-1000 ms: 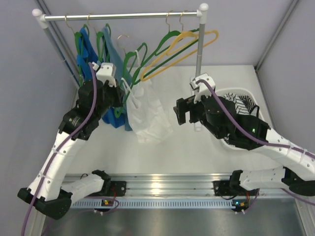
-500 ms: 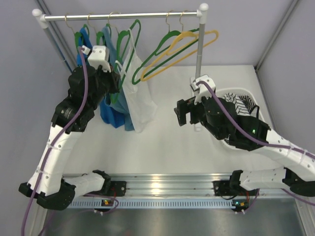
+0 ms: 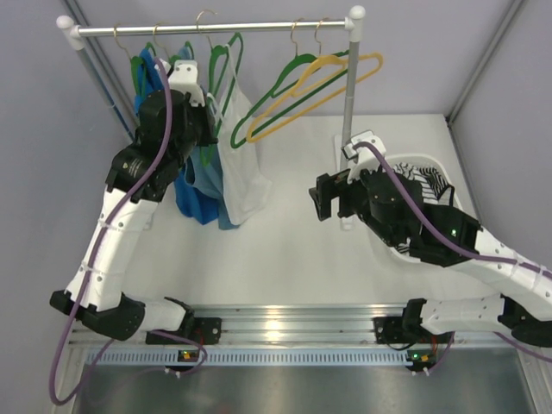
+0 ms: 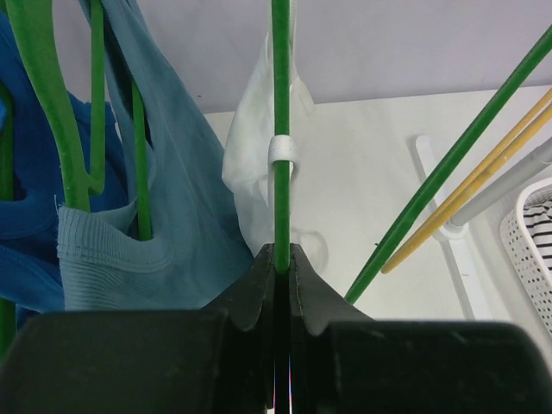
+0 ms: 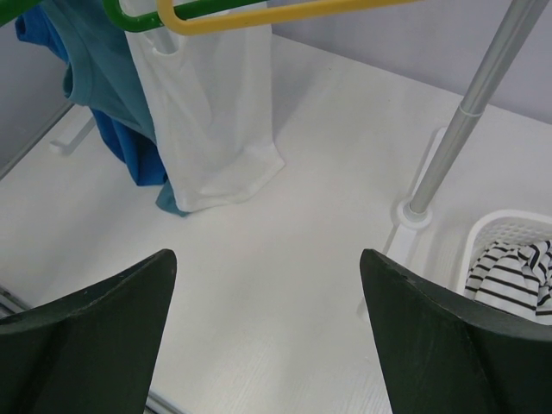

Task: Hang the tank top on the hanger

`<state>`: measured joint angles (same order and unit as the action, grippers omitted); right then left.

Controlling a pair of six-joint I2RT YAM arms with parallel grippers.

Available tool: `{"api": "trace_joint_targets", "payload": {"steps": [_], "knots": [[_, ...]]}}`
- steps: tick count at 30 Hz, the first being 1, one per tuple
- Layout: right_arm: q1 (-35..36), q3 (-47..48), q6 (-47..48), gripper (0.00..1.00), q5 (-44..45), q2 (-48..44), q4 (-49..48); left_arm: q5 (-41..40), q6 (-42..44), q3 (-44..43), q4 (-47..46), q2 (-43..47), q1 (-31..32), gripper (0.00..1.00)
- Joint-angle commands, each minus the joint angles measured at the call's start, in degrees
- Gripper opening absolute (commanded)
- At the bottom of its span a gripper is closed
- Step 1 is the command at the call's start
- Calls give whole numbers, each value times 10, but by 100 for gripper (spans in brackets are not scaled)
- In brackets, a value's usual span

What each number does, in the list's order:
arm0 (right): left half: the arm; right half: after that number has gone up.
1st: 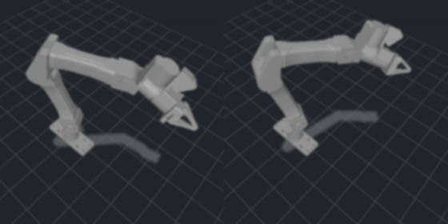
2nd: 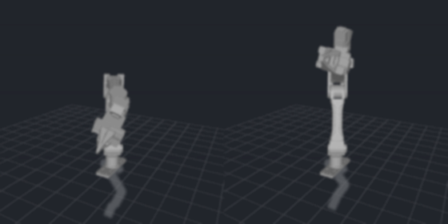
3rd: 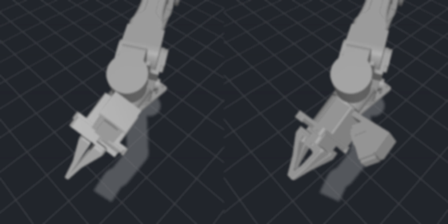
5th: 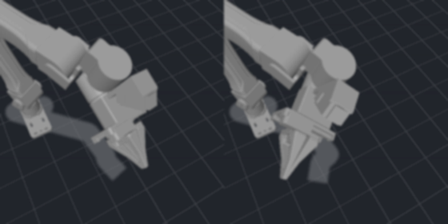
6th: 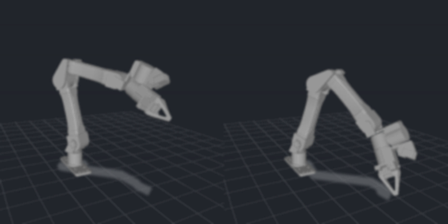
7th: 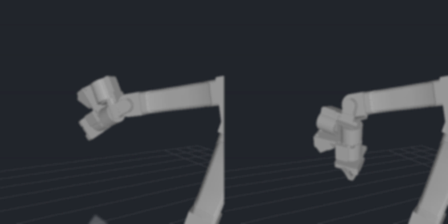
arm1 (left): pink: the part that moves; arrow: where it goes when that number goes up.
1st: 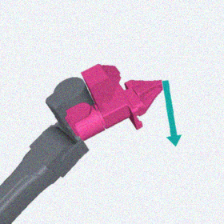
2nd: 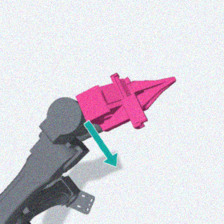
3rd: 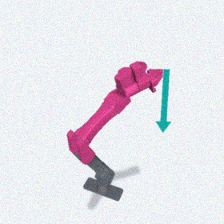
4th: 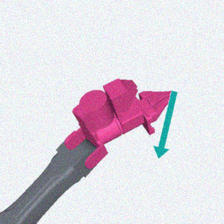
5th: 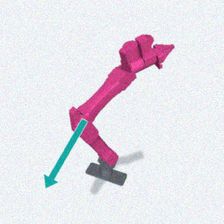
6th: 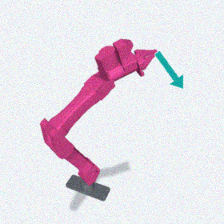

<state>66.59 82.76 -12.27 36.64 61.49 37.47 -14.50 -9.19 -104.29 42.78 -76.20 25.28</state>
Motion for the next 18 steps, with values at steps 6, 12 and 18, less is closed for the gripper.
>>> {"api": "trace_joint_targets", "payload": {"steps": [6,12,18], "knots": [[-5,-11,-10,87,11,-23,-12,3,-8,-26,-3,-8,-25,0],[-4,-23,-14,87,10,-30,-14,21,-2,-2,-3,-3,-30,0],[-5,-28,-15,88,9,-30,-18,32,-1,22,-2,3,-31,0]]}}
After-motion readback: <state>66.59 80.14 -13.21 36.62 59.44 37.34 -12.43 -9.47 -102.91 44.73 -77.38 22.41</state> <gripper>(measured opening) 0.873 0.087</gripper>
